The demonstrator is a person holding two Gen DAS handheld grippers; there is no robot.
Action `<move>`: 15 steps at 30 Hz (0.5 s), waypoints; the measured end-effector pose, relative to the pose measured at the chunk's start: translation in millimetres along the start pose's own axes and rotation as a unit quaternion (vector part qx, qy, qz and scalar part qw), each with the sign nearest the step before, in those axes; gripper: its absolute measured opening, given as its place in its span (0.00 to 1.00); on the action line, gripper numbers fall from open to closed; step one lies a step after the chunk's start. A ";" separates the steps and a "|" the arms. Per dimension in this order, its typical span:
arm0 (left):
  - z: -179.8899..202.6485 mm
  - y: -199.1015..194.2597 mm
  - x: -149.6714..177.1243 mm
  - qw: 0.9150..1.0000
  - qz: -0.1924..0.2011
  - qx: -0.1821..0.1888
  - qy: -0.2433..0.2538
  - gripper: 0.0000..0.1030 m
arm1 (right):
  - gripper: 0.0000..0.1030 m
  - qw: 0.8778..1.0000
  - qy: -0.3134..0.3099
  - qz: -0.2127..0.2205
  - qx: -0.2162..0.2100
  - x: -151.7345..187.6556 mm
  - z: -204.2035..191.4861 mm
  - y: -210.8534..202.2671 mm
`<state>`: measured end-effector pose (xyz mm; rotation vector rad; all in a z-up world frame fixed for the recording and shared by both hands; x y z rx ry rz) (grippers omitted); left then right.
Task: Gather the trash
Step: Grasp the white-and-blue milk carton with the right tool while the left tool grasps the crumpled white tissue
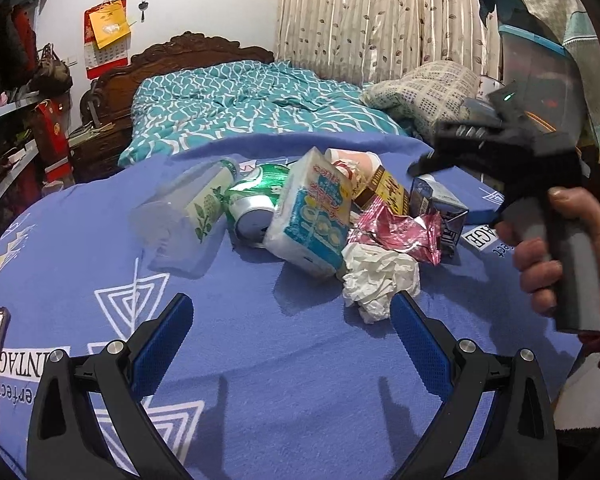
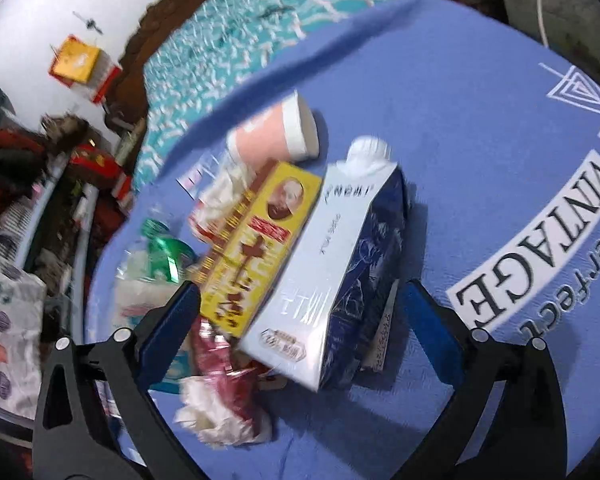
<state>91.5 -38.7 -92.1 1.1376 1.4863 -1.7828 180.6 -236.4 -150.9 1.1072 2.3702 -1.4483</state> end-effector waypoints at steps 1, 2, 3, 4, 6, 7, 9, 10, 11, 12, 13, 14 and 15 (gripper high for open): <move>-1.9 -1.2 -0.1 1.000 0.001 -0.002 -0.001 0.92 | 0.76 1.000 -0.004 -0.013 0.002 3.6 2.0 5.7; -3.7 -2.1 0.0 1.000 0.001 -0.004 -0.002 0.92 | 0.73 1.000 -0.002 -0.023 -0.002 6.7 4.1 8.6; -5.1 -2.9 0.0 1.000 0.001 -0.005 -0.003 0.92 | 0.72 1.000 0.000 -0.022 -0.011 6.2 6.9 6.4; -6.6 -3.1 0.5 1.000 0.001 -0.006 -0.006 0.92 | 0.70 1.000 -0.003 -0.021 -0.013 5.6 10.2 2.2; -8.4 -1.8 1.2 1.000 -0.002 -0.005 -0.012 0.92 | 0.66 1.000 -0.008 -0.021 -0.021 5.4 17.1 -8.2; -8.5 -0.6 1.9 1.000 -0.004 -0.003 -0.015 0.92 | 0.64 0.999 -0.009 -0.020 -0.024 6.6 21.8 -15.2; -6.8 2.0 2.9 1.000 -0.009 0.003 -0.021 0.92 | 0.63 0.999 -0.016 -0.015 -0.026 7.1 30.7 -30.8; -5.6 3.1 2.8 1.000 -0.011 0.006 -0.021 0.92 | 0.63 0.999 -0.024 -0.012 -0.025 7.3 34.5 -38.2; -4.0 4.2 2.7 1.000 -0.012 0.009 -0.020 0.92 | 0.63 0.999 -0.034 -0.010 -0.023 9.2 37.9 -45.8; -2.3 5.2 2.9 1.000 -0.014 0.012 -0.018 0.92 | 0.63 0.999 -0.050 -0.009 -0.021 11.6 40.8 -52.3; -0.1 6.8 2.8 1.000 -0.016 0.017 -0.017 0.92 | 0.63 0.998 -0.067 -0.011 -0.019 15.0 43.3 -58.1; 1.7 9.0 3.6 0.999 -0.020 0.022 -0.017 0.92 | 0.63 0.996 -0.085 -0.012 -0.015 19.1 45.7 -63.8; 2.9 10.5 3.3 0.999 -0.023 0.025 -0.019 0.92 | 0.63 0.994 -0.108 -0.012 -0.010 23.7 48.4 -70.5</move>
Point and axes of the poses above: each gripper's, at about its wrist camera, not at the fingertips, and y roughly the way its jaws point, z to its right, x to its underside, the point moved 10 cm from there along y, roughly the way its jaws point, and after that the axes turned 8 degrees about z, right-handed, at the moved point
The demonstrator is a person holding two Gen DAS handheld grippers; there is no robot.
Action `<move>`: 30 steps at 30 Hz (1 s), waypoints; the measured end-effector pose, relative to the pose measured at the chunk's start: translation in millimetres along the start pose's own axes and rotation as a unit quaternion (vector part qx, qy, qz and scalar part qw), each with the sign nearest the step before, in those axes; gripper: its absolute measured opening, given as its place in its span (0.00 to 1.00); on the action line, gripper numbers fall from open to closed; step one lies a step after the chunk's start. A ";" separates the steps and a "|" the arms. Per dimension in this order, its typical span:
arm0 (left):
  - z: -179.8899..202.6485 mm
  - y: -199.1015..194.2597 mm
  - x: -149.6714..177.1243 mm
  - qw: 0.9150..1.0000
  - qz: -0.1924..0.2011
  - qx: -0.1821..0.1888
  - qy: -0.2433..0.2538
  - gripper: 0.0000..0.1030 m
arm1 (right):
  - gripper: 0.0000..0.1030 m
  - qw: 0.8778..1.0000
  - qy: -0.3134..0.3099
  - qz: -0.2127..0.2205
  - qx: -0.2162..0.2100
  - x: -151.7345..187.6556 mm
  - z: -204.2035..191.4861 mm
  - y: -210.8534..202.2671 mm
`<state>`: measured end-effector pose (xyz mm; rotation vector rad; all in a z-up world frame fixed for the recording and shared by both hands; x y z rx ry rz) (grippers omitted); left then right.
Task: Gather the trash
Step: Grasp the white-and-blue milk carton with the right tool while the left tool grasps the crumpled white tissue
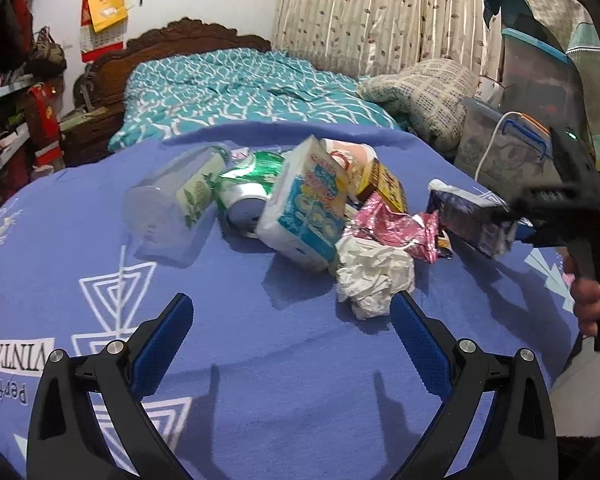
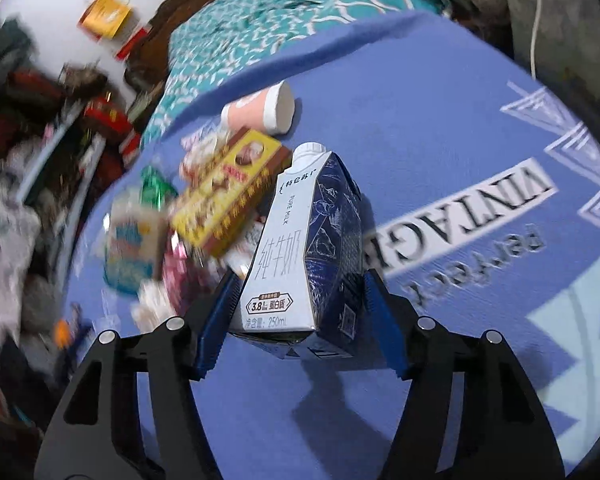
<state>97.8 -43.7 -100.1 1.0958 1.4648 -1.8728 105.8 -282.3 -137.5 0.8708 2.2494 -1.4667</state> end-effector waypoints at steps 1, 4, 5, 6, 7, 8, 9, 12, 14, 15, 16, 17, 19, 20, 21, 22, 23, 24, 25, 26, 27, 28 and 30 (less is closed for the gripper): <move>1.5 2.9 -1.6 1.000 -0.004 0.004 -0.001 0.92 | 0.63 1.000 -0.020 0.000 0.006 3.5 0.6 -5.0; 8.5 12.0 -4.9 1.000 -0.014 0.012 0.003 0.92 | 0.64 0.997 -0.070 0.008 0.031 12.8 6.9 -20.2; 13.0 16.0 -6.1 1.000 -0.017 0.016 0.005 0.92 | 0.66 0.996 -0.081 0.015 0.040 14.1 9.3 -24.9; 16.6 19.2 -6.7 1.000 -0.019 0.019 0.008 0.92 | 0.71 0.995 -0.083 0.025 0.046 14.1 12.7 -28.7; 23.1 24.5 -6.8 0.999 -0.025 0.022 0.013 0.92 | 0.81 0.995 -0.079 0.037 0.050 13.6 17.3 -33.3; 28.1 27.8 -6.6 0.999 -0.029 0.025 0.016 0.92 | 0.83 0.995 -0.072 0.047 0.049 13.7 22.4 -38.0; 32.6 31.1 -5.8 0.999 -0.033 0.028 0.019 0.92 | 0.83 0.995 -0.064 0.055 0.044 13.7 25.5 -41.5; 49.3 42.8 0.6 0.998 -0.050 0.037 0.033 0.92 | 0.84 0.996 -0.053 0.064 0.033 15.6 30.3 -44.2; 57.9 51.0 5.1 0.997 -0.058 0.037 0.045 0.92 | 0.86 0.996 -0.051 0.070 0.030 18.3 31.7 -44.5; 60.1 54.5 7.0 0.996 -0.061 0.035 0.049 0.91 | 0.86 0.996 -0.053 0.072 0.027 20.2 29.2 -44.3; 62.6 57.8 9.0 0.996 -0.065 0.034 0.051 0.90 | 0.86 0.995 -0.056 0.073 0.024 22.3 26.0 -42.8; 64.4 60.1 10.7 0.996 -0.069 0.037 0.050 0.87 | 0.87 0.995 -0.061 0.077 0.021 24.4 23.3 -42.9; 67.4 64.1 13.9 0.995 -0.077 0.045 0.048 0.70 | 0.90 0.993 -0.074 0.086 0.020 28.5 15.8 -41.8; 68.6 66.2 15.9 0.994 -0.083 0.050 0.047 0.62 | 0.90 0.992 -0.082 0.090 0.022 30.5 12.9 -40.1; 69.1 67.5 18.1 0.994 -0.088 0.053 0.047 0.49 | 0.90 0.991 -0.091 0.093 0.029 33.0 11.3 -37.6; 69.6 68.5 20.3 0.993 -0.093 0.059 0.043 0.47 | 0.90 0.990 -0.099 0.092 0.036 35.1 10.9 -34.5; 68.7 67.2 19.7 0.993 -0.091 0.062 0.037 0.45 | 0.89 0.989 -0.104 0.091 0.043 36.7 10.9 -31.2; 69.1 66.5 19.1 0.993 -0.090 0.067 0.033 0.43 | 0.89 0.989 -0.108 0.090 0.050 38.1 11.7 -27.9; 69.5 64.2 18.7 0.993 -0.090 0.072 0.026 0.43 | 0.82 0.988 -0.111 0.089 0.056 38.7 12.8 -25.3; 69.6 61.1 18.0 0.993 -0.087 0.076 0.022 0.43 | 0.69 0.988 -0.115 0.087 0.060 39.3 13.3 -22.9; 69.3 58.0 17.4 0.993 -0.085 0.077 0.021 0.43 | 0.60 0.987 -0.122 0.083 0.067 40.2 14.7 -20.5; 68.2 53.9 16.8 0.994 -0.081 0.076 0.020 0.43 | 0.57 0.986 -0.127 0.081 0.075 41.0 17.0 -19.2; 65.9 46.9 16.2 0.994 -0.075 0.076 0.017 0.43 | 0.56 0.986 -0.124 0.086 0.070 40.3 19.5 -21.4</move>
Point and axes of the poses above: each gripper's, at about its wrist camera, not at the fingertips, and y roughly the way its jaws point, z to its right, x to its underside, the point moved 10 cm from there along y, roughly the way its jaws point, and after that the axes turned 8 degrees about z, right-handed, at the moved point
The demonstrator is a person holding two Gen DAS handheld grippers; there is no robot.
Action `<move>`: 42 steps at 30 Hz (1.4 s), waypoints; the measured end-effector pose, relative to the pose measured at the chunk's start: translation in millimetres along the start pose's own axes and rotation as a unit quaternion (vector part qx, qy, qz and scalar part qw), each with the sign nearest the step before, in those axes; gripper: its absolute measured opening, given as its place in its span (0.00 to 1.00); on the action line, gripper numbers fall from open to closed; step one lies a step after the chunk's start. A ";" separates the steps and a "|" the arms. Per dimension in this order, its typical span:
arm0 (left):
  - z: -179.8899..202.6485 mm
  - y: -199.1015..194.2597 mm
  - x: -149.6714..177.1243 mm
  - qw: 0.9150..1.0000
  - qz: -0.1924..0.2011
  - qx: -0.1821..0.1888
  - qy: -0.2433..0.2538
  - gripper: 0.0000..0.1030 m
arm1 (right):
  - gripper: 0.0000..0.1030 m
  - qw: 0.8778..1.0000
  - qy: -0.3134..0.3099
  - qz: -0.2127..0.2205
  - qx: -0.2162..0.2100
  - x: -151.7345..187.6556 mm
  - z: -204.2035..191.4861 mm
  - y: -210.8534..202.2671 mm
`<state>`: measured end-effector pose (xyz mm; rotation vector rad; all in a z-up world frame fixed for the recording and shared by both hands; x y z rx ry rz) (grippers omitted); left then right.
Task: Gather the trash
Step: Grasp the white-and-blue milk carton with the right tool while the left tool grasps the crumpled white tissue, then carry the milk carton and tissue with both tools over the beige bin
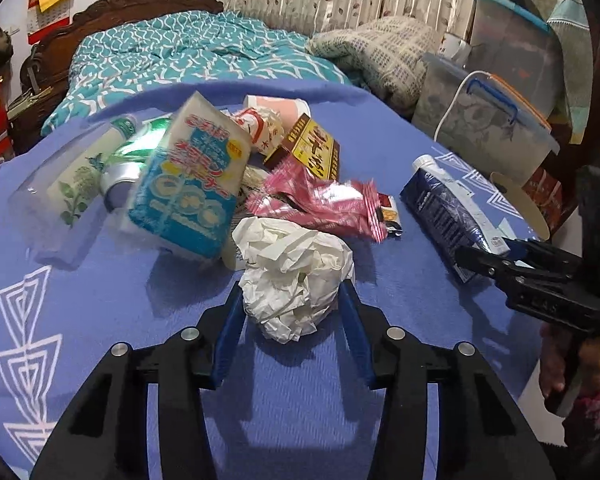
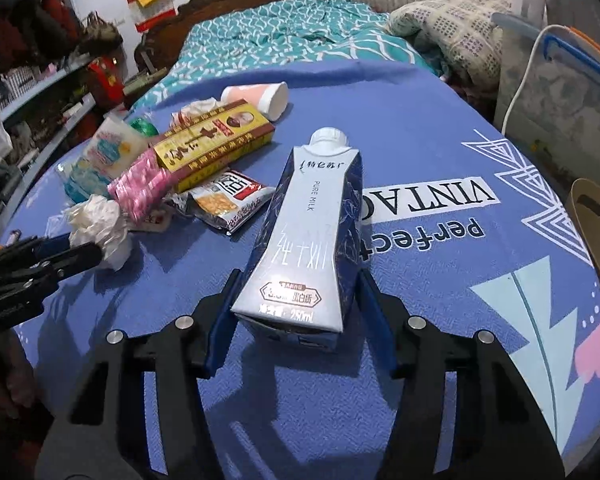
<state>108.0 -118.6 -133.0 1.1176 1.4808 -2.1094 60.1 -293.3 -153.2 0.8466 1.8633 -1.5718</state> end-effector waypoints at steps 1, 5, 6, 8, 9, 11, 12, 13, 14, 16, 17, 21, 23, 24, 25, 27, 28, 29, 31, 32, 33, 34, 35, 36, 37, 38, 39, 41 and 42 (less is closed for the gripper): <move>-1.2 -4.8 0.6 1.000 0.003 0.000 -0.004 0.43 | 0.55 1.000 0.002 0.004 0.001 -0.8 1.9 -2.1; -7.4 -23.9 -0.9 1.000 0.021 -0.002 -0.018 0.43 | 0.54 1.000 0.006 0.028 0.010 -5.2 9.0 -14.7; -8.7 -28.1 -2.7 0.999 0.028 -0.003 -0.020 0.43 | 0.54 0.999 0.009 0.033 0.012 -6.9 11.2 -17.9; -9.4 -39.3 -8.1 0.999 0.044 -0.005 -0.021 0.43 | 0.53 0.999 0.014 0.038 0.014 -7.9 14.6 -23.4; -8.5 -43.6 -10.4 0.999 0.050 -0.005 -0.021 0.43 | 0.53 0.999 0.018 0.040 0.014 -7.6 16.1 -26.2; -5.5 -54.1 -16.3 0.998 0.063 -0.001 -0.017 0.43 | 0.53 0.999 0.024 0.045 0.016 -6.4 18.9 -32.5; -3.4 -57.4 -18.7 0.998 0.068 0.001 -0.016 0.43 | 0.53 0.998 0.026 0.049 0.019 -6.2 19.6 -36.1; -0.7 -60.8 -20.9 0.997 0.072 0.004 -0.013 0.43 | 0.53 0.998 0.028 0.053 0.021 -5.9 20.8 -39.4; 2.1 -63.1 -22.8 0.997 0.075 0.008 -0.010 0.43 | 0.53 0.997 0.032 0.060 0.024 -6.2 22.6 -43.9; 8.1 -65.5 -25.9 0.997 0.080 0.013 -0.003 0.43 | 0.53 0.996 0.041 0.073 0.027 -7.6 25.2 -52.4; 12.6 -65.6 -27.7 0.997 0.081 0.017 0.001 0.43 | 0.53 0.996 0.044 0.078 0.029 -8.0 26.6 -56.2; 22.8 -61.8 -29.4 0.996 0.079 0.028 0.009 0.43 | 0.52 0.994 0.054 0.094 0.035 -8.8 32.2 -68.2; 28.0 -56.9 -28.5 0.997 0.074 0.034 0.014 0.43 | 0.52 0.994 0.052 0.087 0.033 -4.5 33.3 -66.1; 31.6 -53.9 -28.4 0.997 0.070 0.038 0.016 0.43 | 0.52 0.995 0.051 0.085 0.032 -2.2 33.1 -65.1; 33.2 -50.1 -27.2 0.997 0.066 0.041 0.018 0.43 | 0.52 0.995 0.048 0.082 0.032 -0.5 33.0 -63.8; 39.1 -40.8 -24.9 0.997 0.053 0.049 0.022 0.43 | 0.52 0.996 0.035 0.072 0.034 3.7 30.8 -60.3; 41.6 -37.2 -24.1 0.997 0.048 0.053 0.023 0.43 | 0.53 0.997 0.027 0.070 0.036 4.9 29.6 -59.5; 42.6 -34.1 -22.5 0.997 0.044 0.056 0.023 0.43 | 0.53 0.997 0.019 0.067 0.036 6.8 28.4 -58.6; 45.3 -26.6 -19.6 0.997 0.033 0.061 0.020 0.43 | 0.53 0.998 0.008 0.059 0.035 11.6 26.4 -56.9; 46.0 -22.5 -17.4 0.998 0.028 0.061 0.018 0.43 | 0.54 0.998 0.007 0.055 0.033 14.5 26.4 -56.8; 46.5 -18.6 -15.2 0.998 0.022 0.062 0.016 0.43 | 0.55 0.998 0.008 0.054 0.032 17.0 26.9 -56.9; 46.8 -13.9 -12.1 0.998 0.014 0.063 0.013 0.44 | 0.61 0.998 0.009 0.051 0.031 19.6 27.9 -56.7; 46.5 -9.6 -9.3 0.998 0.007 0.063 0.010 0.44 | 0.69 0.998 0.012 0.051 0.031 21.5 29.6 -56.9; 45.8 -6.6 -7.4 0.998 0.003 0.063 0.008 0.44 | 0.72 0.998 0.014 0.054 0.031 22.3 31.3 -58.0; 45.8 -2.1 -4.9 0.998 -0.005 0.063 0.006 0.46 | 0.76 0.998 0.017 0.058 0.030 22.5 32.8 -59.2; 46.1 0.4 -3.2 0.998 -0.010 0.062 0.005 0.46 | 0.78 0.997 0.019 0.062 0.028 22.3 33.4 -60.4; 46.3 3.5 -1.3 0.998 -0.015 0.060 0.004 0.50 | 0.79 0.997 0.020 0.065 0.026 22.1 33.6 -61.0; 48.1 9.4 1.9 0.998 -0.022 0.058 0.005 0.51 | 0.81 0.997 0.018 0.066 0.021 22.2 32.2 -60.2; 49.8 12.0 2.8 0.998 -0.025 0.058 0.007 0.52 | 0.81 0.998 0.016 0.066 0.020 23.1 31.2 -58.8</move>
Point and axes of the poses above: each gripper's, at about its wrist camera, not at the fingertips, and y roughly the way its jaws point, z to its right, x to its underside, the point moved 10 cm from there along y, roughly the way its jaws point, and after that the axes turned 8 degrees about z, right-handed, at the moved point
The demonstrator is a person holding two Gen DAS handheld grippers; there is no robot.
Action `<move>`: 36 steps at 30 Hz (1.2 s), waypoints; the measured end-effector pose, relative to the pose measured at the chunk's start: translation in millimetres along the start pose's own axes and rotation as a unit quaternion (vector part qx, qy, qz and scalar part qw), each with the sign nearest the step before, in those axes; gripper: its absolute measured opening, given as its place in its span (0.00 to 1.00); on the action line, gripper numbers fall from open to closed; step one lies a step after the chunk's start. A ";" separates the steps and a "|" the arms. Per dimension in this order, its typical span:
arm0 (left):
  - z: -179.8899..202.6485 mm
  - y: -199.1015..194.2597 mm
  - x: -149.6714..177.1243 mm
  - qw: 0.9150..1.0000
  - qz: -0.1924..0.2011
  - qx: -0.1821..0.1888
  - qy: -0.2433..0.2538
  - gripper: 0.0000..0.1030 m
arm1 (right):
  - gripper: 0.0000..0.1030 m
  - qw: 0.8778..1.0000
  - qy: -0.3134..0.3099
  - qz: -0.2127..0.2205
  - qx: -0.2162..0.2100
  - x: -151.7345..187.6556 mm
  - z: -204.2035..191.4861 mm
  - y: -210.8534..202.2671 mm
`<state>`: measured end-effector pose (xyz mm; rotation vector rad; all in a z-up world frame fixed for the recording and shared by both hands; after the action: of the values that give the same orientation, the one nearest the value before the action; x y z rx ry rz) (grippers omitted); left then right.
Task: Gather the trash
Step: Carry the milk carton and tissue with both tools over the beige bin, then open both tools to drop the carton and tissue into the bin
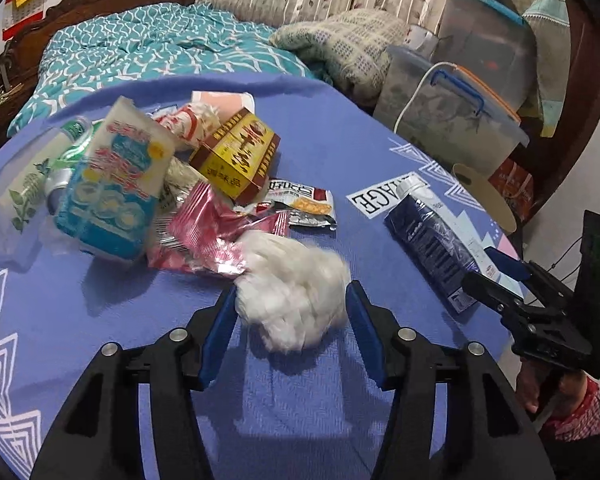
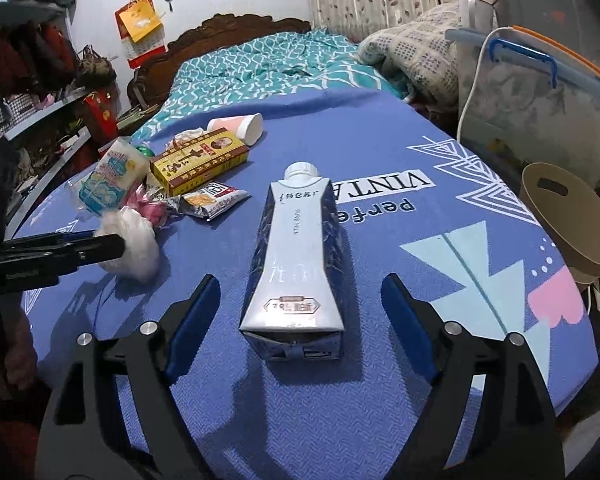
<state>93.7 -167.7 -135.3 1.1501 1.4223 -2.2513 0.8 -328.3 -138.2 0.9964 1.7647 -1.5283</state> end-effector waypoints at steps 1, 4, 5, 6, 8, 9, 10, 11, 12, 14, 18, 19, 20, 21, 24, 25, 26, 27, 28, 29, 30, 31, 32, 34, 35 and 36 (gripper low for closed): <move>2.0 4.4 1.4 1.000 -0.005 -0.001 0.004 0.55 | 0.81 1.000 -0.003 -0.002 0.000 1.6 -1.4 1.8; 5.9 13.2 4.2 1.000 -0.015 -0.004 0.010 0.57 | 0.69 1.000 -0.016 -0.006 0.009 7.6 -2.6 10.6; 8.9 16.3 5.0 1.000 -0.019 -0.002 0.015 0.56 | 0.53 1.000 -0.018 -0.010 0.012 9.8 -1.6 14.5; 13.9 19.9 5.1 0.999 -0.022 0.001 0.024 0.50 | 0.52 1.000 -0.018 -0.018 0.011 12.2 -0.4 18.9; 23.0 23.8 2.6 0.999 -0.024 0.008 0.037 0.46 | 0.52 1.000 0.003 -0.009 0.005 8.0 6.1 18.3; 27.5 25.1 0.3 0.999 -0.024 0.013 0.040 0.45 | 0.51 1.000 0.015 -0.004 0.006 5.2 12.3 17.2; 35.2 27.5 -3.7 0.998 -0.025 0.020 0.046 0.45 | 0.51 1.000 0.028 0.004 0.007 1.6 19.5 15.2; 44.2 30.4 -9.7 0.998 -0.024 0.026 0.054 0.45 | 0.51 0.999 0.044 0.013 0.010 -2.7 29.3 12.6; 51.3 32.8 -14.6 0.997 -0.022 0.030 0.061 0.45 | 0.51 0.998 0.057 0.021 0.016 -7.0 39.6 10.2; 77.4 41.6 -30.6 0.995 -0.018 0.048 0.082 0.45 | 0.51 0.995 0.077 0.039 0.039 -16.5 66.0 4.5; 137.6 70.0 -61.0 0.988 -0.015 0.095 0.117 0.45 | 0.51 0.988 0.106 0.069 0.094 -32.0 125.8 -8.0; 157.2 81.5 -68.8 0.986 -0.017 0.107 0.128 0.45 | 0.51 0.984 0.119 0.075 0.109 -35.0 144.5 -12.3; 178.0 94.3 -75.9 0.983 -0.020 0.121 0.140 0.45 | 0.51 0.980 0.136 0.080 0.122 -37.0 164.5 -16.4; 199.1 107.9 -82.4 0.979 -0.026 0.134 0.151 0.45 | 0.51 0.976 0.152 0.081 0.132 -37.8 182.3 -19.8; 251.0 140.6 -94.1 0.971 -0.043 0.164 0.170 0.45 | 0.52 0.961 0.205 0.082 0.168 -34.6 238.6 -29.4; 270.2 153.9 -97.3 0.967 -0.051 0.175 0.176 0.46 | 0.52 0.956 0.218 0.081 0.179 -32.5 255.5 -31.6; 288.4 165.2 -98.6 0.964 -0.056 0.185 0.183 0.46 | 0.52 0.952 0.229 0.080 0.189 -30.5 270.3 -33.6; 302.7 174.7 -99.9 0.961 -0.061 0.192 0.190 0.46 | 0.52 0.948 0.236 0.079 0.196 -29.0 281.3 -34.8; 319.3 186.3 -100.8 0.957 -0.065 0.198 0.200 0.46 | 0.52 0.945 0.243 0.077 0.206 -26.7 293.7 -35.3; 332.4 196.5 -101.7 0.955 -0.068 0.201 0.209 0.47 | 0.52 0.942 0.248 0.074 0.213 -24.8 303.3 -34.7; 348.6 207.9 -103.1 0.952 -0.069 0.205 0.216 0.48 | 0.53 0.940 0.253 0.072 0.218 -21.6 311.4 -35.8; 358.3 214.0 -104.3 0.951 -0.068 0.209 0.218 0.52 | 0.55 0.937 0.260 0.071 0.220 -20.0 319.3 -34.0; 369.0 221.6 -105.6 0.950 -0.066 0.211 0.220 0.56 | 0.68 0.935 0.267 0.072 0.221 -19.5 325.9 -31.9; 383.1 237.0 -107.8 0.952 -0.060 0.196 0.228 0.83 | 0.79 0.929 0.279 0.080 0.230 -21.1 336.3 -30.7; 386.1 242.2 -109.5 0.955 -0.055 0.186 0.226 0.83 | 0.79 0.924 0.283 0.093 0.239 -21.7 340.4 -35.8; 387.8 244.8 -110.2 0.955 -0.056 0.185 0.223 0.83 | 0.79 0.922 0.285 0.102 0.241 -22.0 341.7 -41.4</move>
<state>115.8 -638.8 -132.2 1.8358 1.2561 -2.5205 -34.5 -671.0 -153.2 1.9716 1.5799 -1.6820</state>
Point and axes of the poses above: each gripper's, at about its wrist camera, not at the fingertips, and y roughly the way its jaws point, z to its right, x to its underside, the point moved 10 cm from there along y, roughly the way its jaws point, and after that the axes turned 8 degrees about z, right-handed, at the moved point
